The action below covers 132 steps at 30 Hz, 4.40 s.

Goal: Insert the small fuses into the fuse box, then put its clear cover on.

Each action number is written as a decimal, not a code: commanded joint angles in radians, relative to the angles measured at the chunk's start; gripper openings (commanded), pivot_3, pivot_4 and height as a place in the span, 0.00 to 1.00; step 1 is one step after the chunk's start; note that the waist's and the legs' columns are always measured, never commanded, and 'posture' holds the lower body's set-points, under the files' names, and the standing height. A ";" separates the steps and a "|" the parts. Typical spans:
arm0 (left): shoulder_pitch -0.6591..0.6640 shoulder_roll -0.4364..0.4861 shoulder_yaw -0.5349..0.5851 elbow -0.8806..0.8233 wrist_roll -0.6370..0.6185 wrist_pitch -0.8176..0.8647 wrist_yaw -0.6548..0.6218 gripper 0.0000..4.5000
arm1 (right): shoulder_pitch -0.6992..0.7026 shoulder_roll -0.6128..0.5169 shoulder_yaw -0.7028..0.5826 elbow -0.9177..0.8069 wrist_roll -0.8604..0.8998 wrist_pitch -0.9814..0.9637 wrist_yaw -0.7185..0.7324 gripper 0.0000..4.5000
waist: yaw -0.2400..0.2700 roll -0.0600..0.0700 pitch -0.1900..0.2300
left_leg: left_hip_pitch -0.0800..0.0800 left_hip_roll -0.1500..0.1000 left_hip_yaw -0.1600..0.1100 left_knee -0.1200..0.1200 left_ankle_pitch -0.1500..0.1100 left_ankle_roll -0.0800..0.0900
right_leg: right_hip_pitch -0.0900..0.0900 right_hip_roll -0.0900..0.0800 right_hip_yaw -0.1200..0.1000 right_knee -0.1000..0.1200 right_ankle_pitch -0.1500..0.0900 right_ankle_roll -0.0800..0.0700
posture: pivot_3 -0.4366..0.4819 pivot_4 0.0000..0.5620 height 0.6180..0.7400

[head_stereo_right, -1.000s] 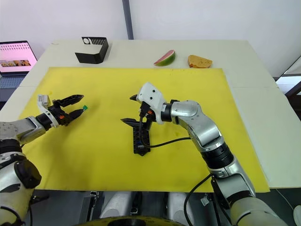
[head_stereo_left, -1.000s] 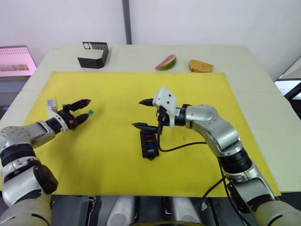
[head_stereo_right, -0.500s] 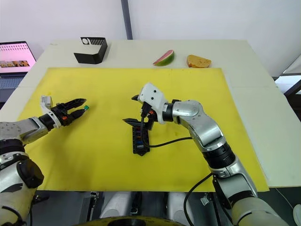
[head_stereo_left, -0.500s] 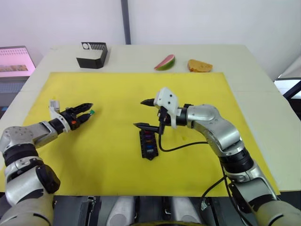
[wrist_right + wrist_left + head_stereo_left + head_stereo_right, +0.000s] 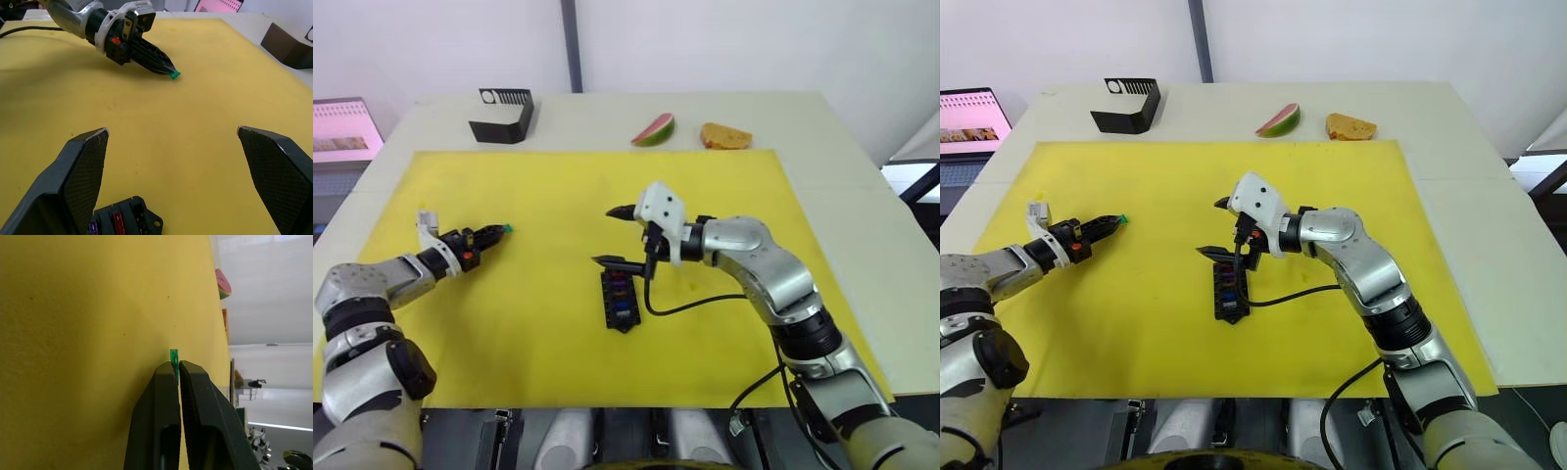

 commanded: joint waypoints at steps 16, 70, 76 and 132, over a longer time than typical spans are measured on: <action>-0.073 -0.317 0.192 -0.641 -0.347 0.317 0.293 0.01 | 0.023 0.153 -0.298 -0.153 0.289 0.271 -0.209 1.00 | 0.002 -0.001 0.001 | -0.012 0.000 0.000 0.002 0.002 -0.003 | -0.011 0.000 0.000 0.001 0.001 0.001 | 0.48 0.27 1.00; 0.010 -0.262 -0.357 -0.805 -1.203 -0.170 0.573 0.00 | -0.024 0.377 -0.494 -0.130 0.962 0.324 -0.774 0.44 | -0.019 -0.001 0.001 | -0.012 0.001 0.000 0.002 0.003 -0.005 | -0.012 0.002 0.000 0.003 0.000 0.001 | 0.48 0.27 1.00; 0.012 -0.252 -0.366 -0.806 -1.203 -0.173 0.568 0.00 | -0.020 0.368 -0.485 -0.131 0.972 0.313 -0.781 0.44 | -0.019 -0.001 0.001 | -0.012 0.001 0.000 0.002 0.003 -0.005 | -0.012 0.002 0.000 0.003 0.000 0.001 | 0.48 0.27 1.00; 0.476 0.400 -0.711 -1.192 0.199 -0.812 -0.570 0.99 | -0.135 -0.339 0.112 -0.228 0.343 0.173 0.002 0.00 | -0.013 0.005 0.005 | -0.014 0.005 0.002 0.000 -0.002 0.005 | -0.011 0.003 0.001 -0.004 0.000 0.000 | 0.48 0.27 1.00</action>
